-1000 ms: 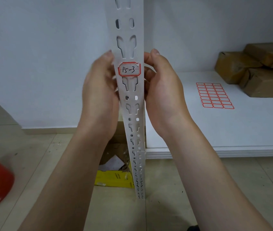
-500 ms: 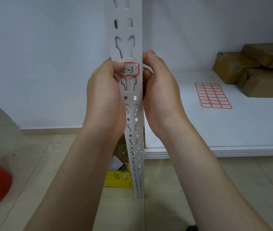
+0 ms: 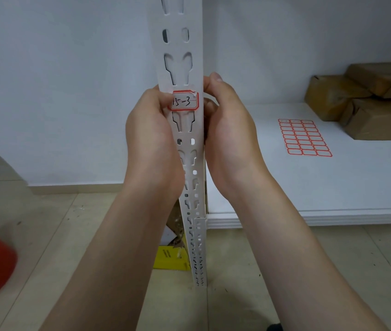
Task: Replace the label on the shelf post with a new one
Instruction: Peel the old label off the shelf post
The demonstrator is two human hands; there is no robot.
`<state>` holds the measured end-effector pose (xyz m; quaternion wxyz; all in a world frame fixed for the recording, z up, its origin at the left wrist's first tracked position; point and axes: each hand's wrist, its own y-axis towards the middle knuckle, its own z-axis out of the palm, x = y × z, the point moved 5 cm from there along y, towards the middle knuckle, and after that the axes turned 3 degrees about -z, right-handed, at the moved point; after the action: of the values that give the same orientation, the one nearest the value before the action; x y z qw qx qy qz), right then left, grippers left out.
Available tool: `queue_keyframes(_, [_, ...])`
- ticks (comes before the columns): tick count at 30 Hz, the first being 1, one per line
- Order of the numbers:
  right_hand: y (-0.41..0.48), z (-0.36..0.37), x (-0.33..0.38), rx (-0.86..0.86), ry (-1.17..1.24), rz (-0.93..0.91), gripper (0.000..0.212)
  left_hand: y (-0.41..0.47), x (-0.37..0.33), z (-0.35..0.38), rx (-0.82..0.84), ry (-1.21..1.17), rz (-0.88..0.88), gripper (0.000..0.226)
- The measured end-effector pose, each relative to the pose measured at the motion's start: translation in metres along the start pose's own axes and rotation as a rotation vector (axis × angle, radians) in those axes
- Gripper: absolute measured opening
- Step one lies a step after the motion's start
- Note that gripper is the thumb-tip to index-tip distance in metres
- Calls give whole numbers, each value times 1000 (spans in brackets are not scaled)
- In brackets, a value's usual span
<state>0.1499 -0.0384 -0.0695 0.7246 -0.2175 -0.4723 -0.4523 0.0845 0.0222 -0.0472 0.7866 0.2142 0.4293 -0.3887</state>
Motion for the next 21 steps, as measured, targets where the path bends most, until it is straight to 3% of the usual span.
queue_keyframes(8, [2, -1, 0, -23, 1, -15, 64, -1, -4, 1, -43, 154, 116, 35])
queue_keyframes(12, [0, -1, 1, -6, 13, -4, 63, 0, 0, 2, 12, 16, 27, 28])
queue_keyframes(17, [-1, 0, 1, 9, 9, -9, 60, -4, 1, 5, 69, -7, 12, 53])
queue_keyframes(21, [0, 0, 0, 3, 6, -3, 61, -1, 2, 4, 56, 19, 18, 37])
